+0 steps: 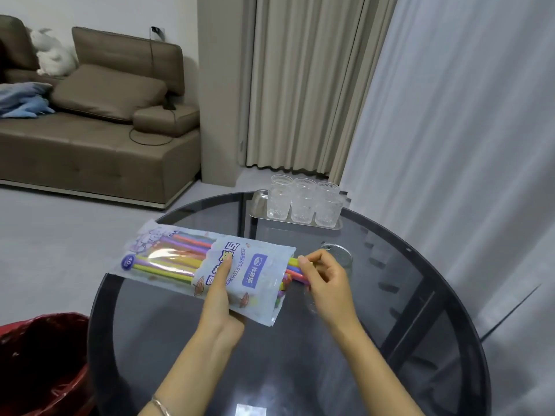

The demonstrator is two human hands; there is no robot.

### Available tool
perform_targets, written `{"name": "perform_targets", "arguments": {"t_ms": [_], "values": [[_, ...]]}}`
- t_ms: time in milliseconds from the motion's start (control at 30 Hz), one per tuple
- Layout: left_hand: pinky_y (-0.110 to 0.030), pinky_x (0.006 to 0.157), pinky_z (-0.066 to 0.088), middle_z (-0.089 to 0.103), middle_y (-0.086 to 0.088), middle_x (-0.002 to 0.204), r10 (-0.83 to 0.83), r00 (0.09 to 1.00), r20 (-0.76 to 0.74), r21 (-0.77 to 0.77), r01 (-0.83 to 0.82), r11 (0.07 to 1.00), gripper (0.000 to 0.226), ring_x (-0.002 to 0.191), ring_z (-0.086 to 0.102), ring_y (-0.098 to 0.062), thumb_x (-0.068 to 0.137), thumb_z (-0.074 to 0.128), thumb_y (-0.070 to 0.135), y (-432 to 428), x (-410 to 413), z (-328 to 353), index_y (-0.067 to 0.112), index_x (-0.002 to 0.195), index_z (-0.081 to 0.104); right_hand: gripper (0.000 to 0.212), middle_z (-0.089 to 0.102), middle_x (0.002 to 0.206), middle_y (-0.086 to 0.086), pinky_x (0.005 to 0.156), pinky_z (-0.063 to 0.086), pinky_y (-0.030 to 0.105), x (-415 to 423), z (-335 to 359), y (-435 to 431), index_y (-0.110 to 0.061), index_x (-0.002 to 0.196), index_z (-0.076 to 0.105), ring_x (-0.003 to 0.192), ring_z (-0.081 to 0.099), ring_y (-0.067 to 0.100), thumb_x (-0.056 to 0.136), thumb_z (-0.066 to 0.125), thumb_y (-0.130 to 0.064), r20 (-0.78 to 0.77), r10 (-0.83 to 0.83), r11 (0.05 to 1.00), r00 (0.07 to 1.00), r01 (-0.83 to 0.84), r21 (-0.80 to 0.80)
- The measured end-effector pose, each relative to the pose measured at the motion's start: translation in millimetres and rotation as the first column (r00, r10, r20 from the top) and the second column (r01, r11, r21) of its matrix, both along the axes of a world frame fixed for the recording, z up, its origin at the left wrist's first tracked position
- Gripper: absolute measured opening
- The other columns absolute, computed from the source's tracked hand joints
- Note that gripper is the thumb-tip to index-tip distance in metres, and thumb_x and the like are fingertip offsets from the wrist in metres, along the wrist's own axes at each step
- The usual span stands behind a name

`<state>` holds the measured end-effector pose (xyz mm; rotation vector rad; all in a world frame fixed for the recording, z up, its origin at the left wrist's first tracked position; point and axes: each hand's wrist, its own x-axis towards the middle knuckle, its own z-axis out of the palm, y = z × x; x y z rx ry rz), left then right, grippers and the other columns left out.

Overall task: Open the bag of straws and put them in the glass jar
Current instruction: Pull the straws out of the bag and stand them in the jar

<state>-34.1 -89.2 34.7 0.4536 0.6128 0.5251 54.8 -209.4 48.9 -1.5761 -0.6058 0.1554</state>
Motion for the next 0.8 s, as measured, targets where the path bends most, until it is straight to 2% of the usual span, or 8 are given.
{"name": "perform_targets", "arguments": {"t_ms": [100,167,267,333,433,633,733,800], "values": [[-0.057,0.096,0.046,0.075,-0.006,0.097,0.005,0.999,0.040,-0.112,-0.001,0.994,0.036,0.101,0.067,-0.024,0.078,0.073,0.029,9,0,-5,0.020,0.111,0.065,0.023,0.051,0.050,-0.008,0.051,0.034,0.020,6,6,-8,-0.017,0.069,0.052,0.049,0.039,0.008,0.092,0.058,-0.021,0.070,-0.016,0.997,0.997,0.021,-0.075],[-0.056,0.096,0.046,0.076,-0.003,0.090,0.048,0.997,0.066,-0.140,-0.039,0.989,0.027,0.098,0.068,-0.023,0.079,0.073,0.028,12,0,-4,0.020,0.103,0.065,0.019,0.048,0.049,-0.007,0.046,0.034,0.018,12,9,-14,-0.016,0.074,0.055,0.048,0.039,0.009,0.092,0.057,-0.019,0.044,-0.100,0.995,0.994,0.100,0.002],[-0.051,0.094,0.049,0.076,0.001,0.074,0.107,0.991,0.074,-0.116,-0.098,0.988,0.016,0.074,0.072,-0.015,0.083,0.068,0.030,15,-2,1,0.021,0.095,0.063,0.014,0.043,0.054,-0.003,0.043,0.032,0.016,20,13,-22,-0.016,0.078,0.057,0.048,0.035,0.010,0.092,0.056,-0.020,-0.165,-0.211,0.953,0.963,0.240,0.182],[-0.043,0.083,0.054,0.075,0.003,0.070,0.093,0.993,0.066,-0.082,-0.088,0.993,0.016,0.062,0.071,-0.012,0.084,0.066,0.031,12,-1,4,0.022,0.097,0.063,0.013,0.039,0.051,-0.004,0.042,0.030,0.018,21,11,-18,-0.017,0.079,0.056,0.043,0.033,0.009,0.090,0.060,-0.023,-0.332,-0.126,0.940,0.935,0.219,0.260],[-0.042,0.081,0.054,0.076,0.001,0.080,0.031,0.998,0.054,-0.069,-0.027,0.997,0.016,0.069,0.071,-0.015,0.084,0.067,0.029,-3,2,3,0.022,0.098,0.064,0.011,0.036,0.047,-0.005,0.039,0.027,0.019,14,2,-8,-0.016,0.081,0.057,0.038,0.031,0.009,0.089,0.061,-0.023,-0.446,0.017,0.953,0.895,0.121,0.279],[-0.032,0.066,0.056,0.073,0.003,0.062,0.059,0.998,0.013,-0.119,-0.058,0.991,0.009,0.050,0.069,-0.010,0.084,0.068,0.027,-4,2,4,0.022,0.086,0.061,0.028,0.037,0.041,-0.011,0.039,0.030,0.015,13,12,-19,-0.013,0.075,0.064,0.039,0.031,0.004,0.094,0.053,-0.029,-0.265,-0.180,0.951,0.947,0.236,0.199],[-0.026,0.059,0.056,0.072,0.005,0.060,0.120,0.992,0.029,-0.127,-0.115,0.985,0.009,0.050,0.068,-0.008,0.084,0.067,0.027,7,-3,8,0.023,0.086,0.059,0.034,0.037,0.040,-0.011,0.042,0.027,0.017,18,22,-33,-0.017,0.066,0.061,0.040,0.030,0.003,0.094,0.051,-0.032,-0.295,-0.355,0.867,0.887,0.431,0.251],[-0.028,0.064,0.057,0.073,0.004,0.061,0.132,0.990,0.041,-0.130,-0.126,0.984,0.010,0.050,0.069,-0.009,0.084,0.067,0.026,8,-4,8,0.023,0.088,0.060,0.033,0.039,0.040,-0.011,0.043,0.026,0.018,19,24,-36,-0.016,0.066,0.059,0.039,0.031,0.003,0.094,0.051,-0.032,-0.332,-0.356,0.834,0.874,0.457,0.310]]}}
